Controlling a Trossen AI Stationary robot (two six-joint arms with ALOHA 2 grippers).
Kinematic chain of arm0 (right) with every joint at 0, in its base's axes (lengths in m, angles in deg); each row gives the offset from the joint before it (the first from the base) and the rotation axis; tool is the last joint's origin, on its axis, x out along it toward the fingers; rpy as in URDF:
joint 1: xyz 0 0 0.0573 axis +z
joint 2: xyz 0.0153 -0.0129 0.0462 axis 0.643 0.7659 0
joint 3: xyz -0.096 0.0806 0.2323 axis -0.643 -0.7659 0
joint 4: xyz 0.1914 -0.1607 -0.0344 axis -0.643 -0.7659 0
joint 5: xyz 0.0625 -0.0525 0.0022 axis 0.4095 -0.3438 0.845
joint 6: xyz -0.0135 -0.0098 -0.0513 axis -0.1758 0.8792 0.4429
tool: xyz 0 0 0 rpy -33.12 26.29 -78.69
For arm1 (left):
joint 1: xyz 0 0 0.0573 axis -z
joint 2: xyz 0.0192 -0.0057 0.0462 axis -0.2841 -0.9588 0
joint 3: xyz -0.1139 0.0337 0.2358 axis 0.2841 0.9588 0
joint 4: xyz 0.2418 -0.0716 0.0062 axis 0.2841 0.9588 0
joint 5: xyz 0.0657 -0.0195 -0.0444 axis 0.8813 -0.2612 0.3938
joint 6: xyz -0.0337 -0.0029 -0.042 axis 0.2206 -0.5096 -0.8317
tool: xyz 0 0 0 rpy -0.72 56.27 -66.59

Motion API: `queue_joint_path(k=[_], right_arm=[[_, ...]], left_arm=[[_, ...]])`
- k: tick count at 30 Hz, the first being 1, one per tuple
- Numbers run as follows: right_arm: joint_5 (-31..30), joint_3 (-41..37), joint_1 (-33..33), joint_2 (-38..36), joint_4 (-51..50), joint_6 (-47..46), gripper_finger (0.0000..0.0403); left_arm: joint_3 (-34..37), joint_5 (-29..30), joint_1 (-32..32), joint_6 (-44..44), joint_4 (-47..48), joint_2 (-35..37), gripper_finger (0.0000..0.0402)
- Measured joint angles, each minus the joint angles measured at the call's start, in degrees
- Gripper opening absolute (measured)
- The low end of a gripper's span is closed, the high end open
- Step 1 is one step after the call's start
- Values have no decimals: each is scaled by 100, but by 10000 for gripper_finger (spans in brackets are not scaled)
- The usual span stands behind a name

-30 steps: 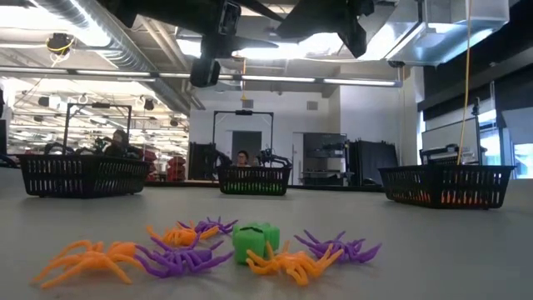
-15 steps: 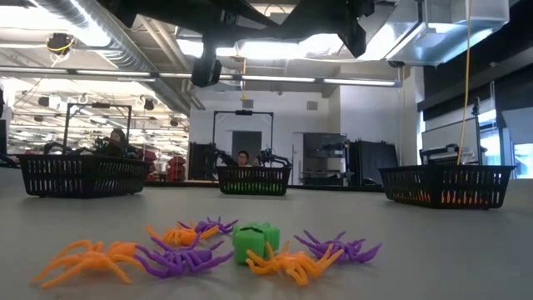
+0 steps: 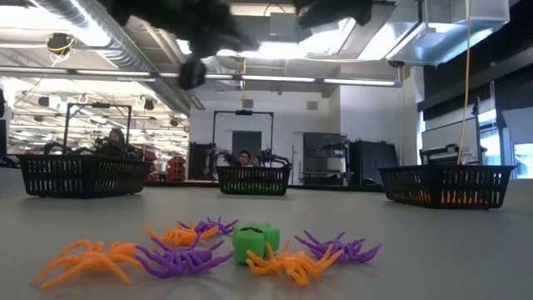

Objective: Sort Halloween decoration
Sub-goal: Put the violet spider toy into the left bin

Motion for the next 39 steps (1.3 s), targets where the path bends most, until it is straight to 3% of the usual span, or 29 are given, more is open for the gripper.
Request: queue_joint_path(k=[5, 11, 17, 21, 27, 32, 36, 39], right_arm=[[3, 298, -2, -11, -721, 3, 213], [126, 256, 1, -50, -728, -25, 197], [-27, 255, 0, -48, -461, 39, 180], [-74, 253, 0, -48, -326, 126, 178], [45, 253, 0, -48, -330, 94, 178], [583, 253, 4, -48, -394, -3, 178], [1239, 250, 103, -46, -843, -407, 177], [1264, 246, 424, -23, -1113, -549, 177]], left_arm=[[0, 434, -320, 500, 2201, 1043, 0], [0, 1192, -454, 458, 5065, 2420, 0], [0, 1600, -447, -190, 7039, 2812, 0], [2, 1564, -447, -204, 7113, 2788, 10], [2, 1335, -451, 169, 7136, 2710, 72], [2, 1120, -451, 251, 7046, 2720, 112], [2, 933, -412, 479, 6358, 2810, 120], [2, 952, -296, 812, 5451, 2877, 121]])
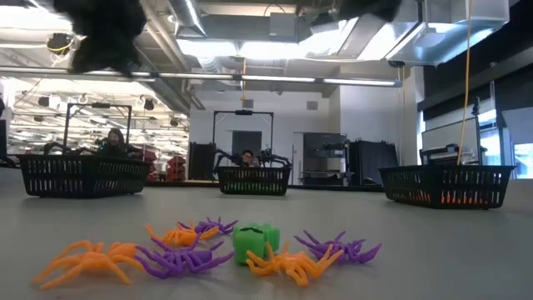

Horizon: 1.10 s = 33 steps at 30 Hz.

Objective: Sort Halloween decoration
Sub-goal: Put the violet spider toy into the left bin

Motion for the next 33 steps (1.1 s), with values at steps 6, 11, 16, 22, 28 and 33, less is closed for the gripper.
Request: queue_joint_path(k=[6, 11, 16, 22, 28, 33], right_arm=[[-479, -298, 1004, 10, 121, -846, 177], [-363, -988, 1843, 191, 518, -1856, 177], [-246, -1288, 2397, 713, 943, -2228, 177], [-246, -1292, 2465, 1425, 1027, -2226, 177], [-141, -1292, 2424, 2054, 1137, -2178, 177], [-205, -1260, 2430, 2244, 1179, -2180, 177]], left_arm=[[0, 202, 233, 628, -1900, -13, 121], [0, 487, 443, 1162, -3106, -126, 121], [-2, 652, 563, 1502, -3622, -233, 121], [-3, 642, 634, 1528, -3625, -337, 121], [0, 643, 753, 1375, -3641, -420, 121], [0, 640, 856, 1317, -3628, -428, 121]])
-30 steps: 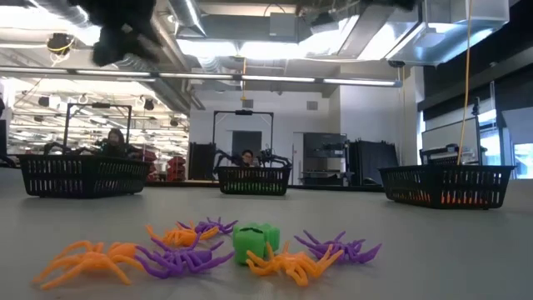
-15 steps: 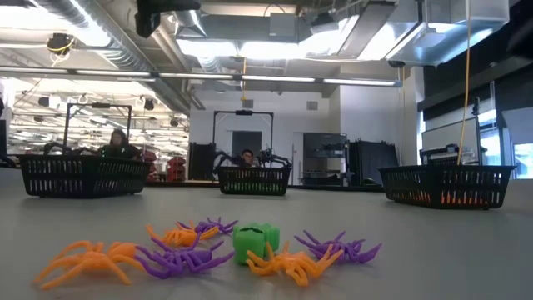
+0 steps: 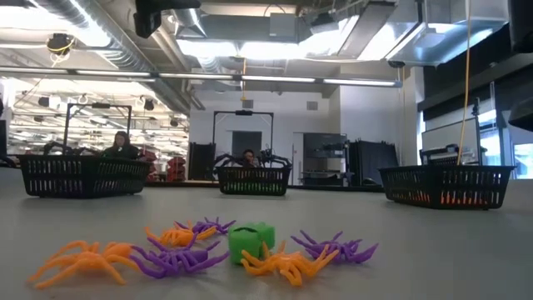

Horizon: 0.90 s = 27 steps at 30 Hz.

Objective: Sort Halloween decoration
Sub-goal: Put the violet spider toy into the left bin

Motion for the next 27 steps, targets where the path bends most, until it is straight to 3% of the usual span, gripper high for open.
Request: queue_joint_path(k=[4, 11, 16, 22, 27], right_arm=[[-102, -5, 7, 6, -7, -10, 173], [-49, 66, -5, -3, -81, 9, 122], [63, 211, -11, -139, -179, 266, 112], [-30, 337, -9, -180, 186, 560, 135], [0, 333, -52, -34, 469, 487, 195]], left_arm=[[-2, 81, 51, -70, 17, -5, 121], [-1, 143, 55, -68, 15, -3, 121], [-2, 147, 53, -68, 16, -3, 121], [-1, 152, 53, -68, 29, -81, 121], [-2, 104, 97, -130, 16, -253, 121]])
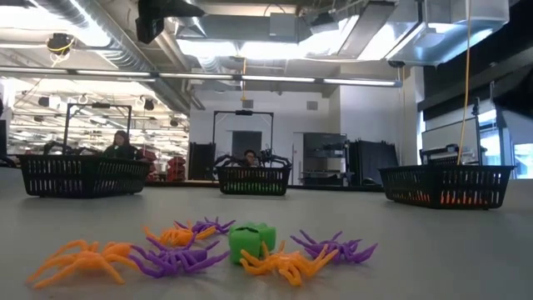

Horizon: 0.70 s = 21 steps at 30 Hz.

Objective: Sort Halloween decoration
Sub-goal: Put the violet spider toy into the left bin

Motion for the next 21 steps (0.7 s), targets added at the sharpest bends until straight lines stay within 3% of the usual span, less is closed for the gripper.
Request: queue_joint_path(k=[4, 9, 13, 21], right_arm=[[34, 3, -69, 225, -84, -188, 236], [22, 31, -103, 410, -67, -332, 244], [-6, 26, -103, 462, -189, -334, 212], [55, 63, -109, 419, -482, -354, 100]], left_arm=[[2, -11, 108, -101, 9, -134, 121], [1, -12, 270, -150, -2, -254, 121], [0, -11, 373, -237, -18, -278, 121], [0, 11, 437, -237, -18, -276, 121]])
